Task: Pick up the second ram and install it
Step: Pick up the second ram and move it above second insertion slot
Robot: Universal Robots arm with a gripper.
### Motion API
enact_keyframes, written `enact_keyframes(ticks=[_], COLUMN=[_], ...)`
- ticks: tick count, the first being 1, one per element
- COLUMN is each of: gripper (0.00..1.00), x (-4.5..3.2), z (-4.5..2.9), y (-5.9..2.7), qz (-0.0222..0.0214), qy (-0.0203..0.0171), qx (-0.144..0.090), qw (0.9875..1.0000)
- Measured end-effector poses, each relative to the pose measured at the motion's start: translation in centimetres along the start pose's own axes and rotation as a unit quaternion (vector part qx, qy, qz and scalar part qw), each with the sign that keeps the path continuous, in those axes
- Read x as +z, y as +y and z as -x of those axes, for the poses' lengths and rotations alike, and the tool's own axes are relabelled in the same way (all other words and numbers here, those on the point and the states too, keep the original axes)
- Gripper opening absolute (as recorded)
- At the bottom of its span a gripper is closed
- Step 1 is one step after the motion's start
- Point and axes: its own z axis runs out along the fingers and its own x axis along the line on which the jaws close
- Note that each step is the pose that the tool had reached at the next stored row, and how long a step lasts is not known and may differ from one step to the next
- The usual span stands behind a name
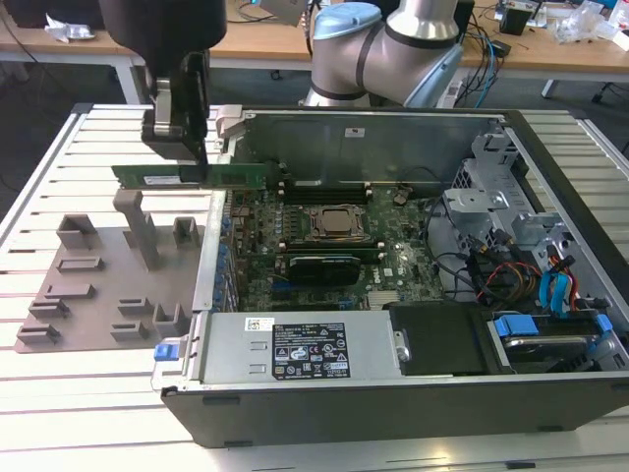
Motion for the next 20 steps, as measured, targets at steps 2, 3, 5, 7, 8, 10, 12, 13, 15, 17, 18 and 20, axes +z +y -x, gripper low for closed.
enact_keyframes(ticks=[2,3,5,7,8,10,12,13,15,17,18,20], gripper=[0.13,0.13,0.13,0.13,0.13,0.13,0.13,0.13,0.13,0.13,0.13,0.13], x=[-0.03,-0.04,-0.07,-0.11,-0.14,-0.19,-0.22,-0.24,-0.28,-0.32,-0.34,-0.38], z=[0.04,0.06,0.10,0.17,0.25,0.44,0.59,0.68,0.87,1.04,1.13,1.35], y=[-0.77,-1.09,-1.72,-2.77,-3.44,-4.80,-5.76,-6.28,-7.50,-8.66,-9.22,-10.49], qz=[0.0000,0.0000,0.0000,0.0000,0.0000,0.0002,0.0002,0.0002,0.0002,0.0003,0.0003,0.0004], qy=[0.0000,0.0000,0.0000,0.0000,0.0000,0.0000,0.0000,0.0000,0.0000,0.0000,0.0000,0.0000], qx=[0.000,0.000,0.000,0.000,0.000,0.000,0.000,0.000,0.000,0.000,0.000,0.000], qw=[1.0000,1.0000,1.0000,1.0000,1.0000,1.0000,1.0000,1.0000,1.0000,1.0000,1.0000,1.0000])
